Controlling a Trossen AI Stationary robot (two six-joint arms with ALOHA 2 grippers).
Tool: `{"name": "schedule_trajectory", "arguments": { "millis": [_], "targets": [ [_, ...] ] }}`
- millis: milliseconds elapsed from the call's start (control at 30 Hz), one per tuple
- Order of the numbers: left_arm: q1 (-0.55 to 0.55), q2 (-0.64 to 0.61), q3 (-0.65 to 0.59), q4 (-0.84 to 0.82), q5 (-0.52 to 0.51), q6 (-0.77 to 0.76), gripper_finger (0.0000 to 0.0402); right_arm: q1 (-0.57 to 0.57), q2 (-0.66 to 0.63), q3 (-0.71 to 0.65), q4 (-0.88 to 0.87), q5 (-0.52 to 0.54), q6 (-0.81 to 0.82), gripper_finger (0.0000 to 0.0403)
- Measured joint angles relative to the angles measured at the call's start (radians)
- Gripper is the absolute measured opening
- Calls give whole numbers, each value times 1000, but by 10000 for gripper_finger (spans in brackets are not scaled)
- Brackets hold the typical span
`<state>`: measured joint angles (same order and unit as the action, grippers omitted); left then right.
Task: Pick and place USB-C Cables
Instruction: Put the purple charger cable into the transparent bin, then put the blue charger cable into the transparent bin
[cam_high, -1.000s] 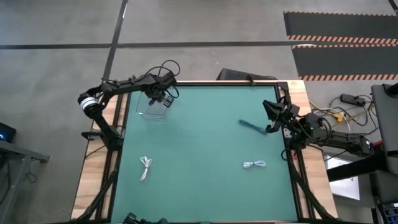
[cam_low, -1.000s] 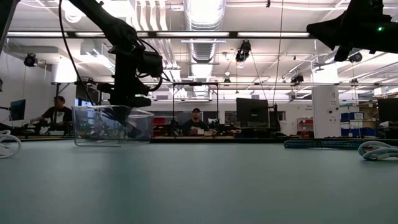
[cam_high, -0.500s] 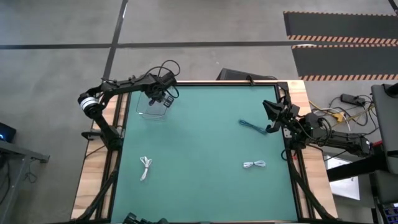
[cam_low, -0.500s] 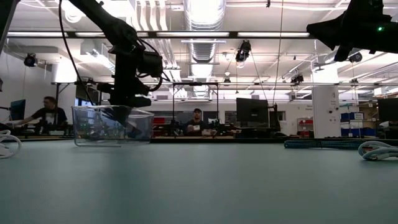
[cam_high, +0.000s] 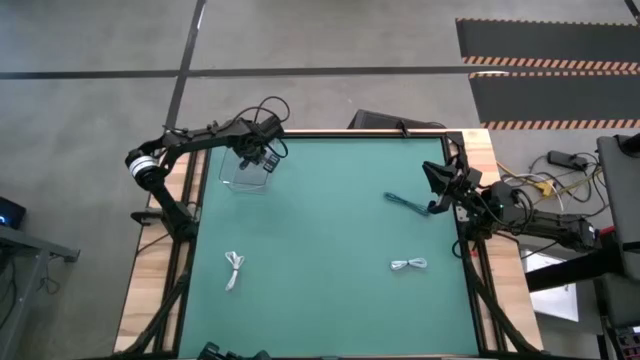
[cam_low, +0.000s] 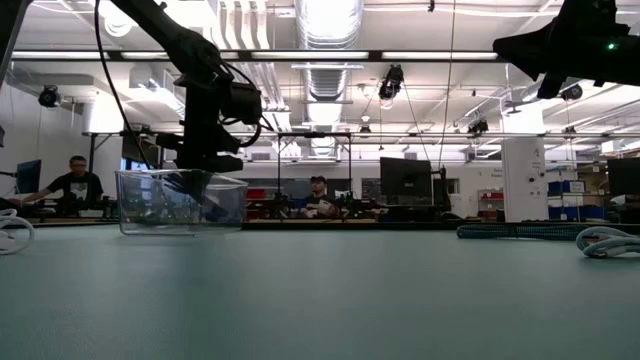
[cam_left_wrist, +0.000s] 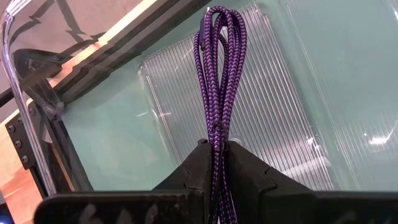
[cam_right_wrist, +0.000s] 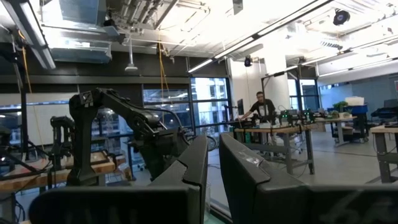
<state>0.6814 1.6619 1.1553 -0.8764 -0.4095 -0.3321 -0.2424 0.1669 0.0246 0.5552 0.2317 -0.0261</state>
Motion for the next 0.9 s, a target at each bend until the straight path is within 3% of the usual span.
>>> {"name": "schedule_trajectory", "arguments": {
  "millis": [200,633,900],
  "targets": [
    [0,0,0,0,0,0,32,0,0,0,0,0,0,31],
    [0,0,0,1,0,-3,135,0,0,0,0,0,0,31],
    [0,0,1,3,0,-2,146,0,0,0,-2,0,-4,31]
  ]
}}
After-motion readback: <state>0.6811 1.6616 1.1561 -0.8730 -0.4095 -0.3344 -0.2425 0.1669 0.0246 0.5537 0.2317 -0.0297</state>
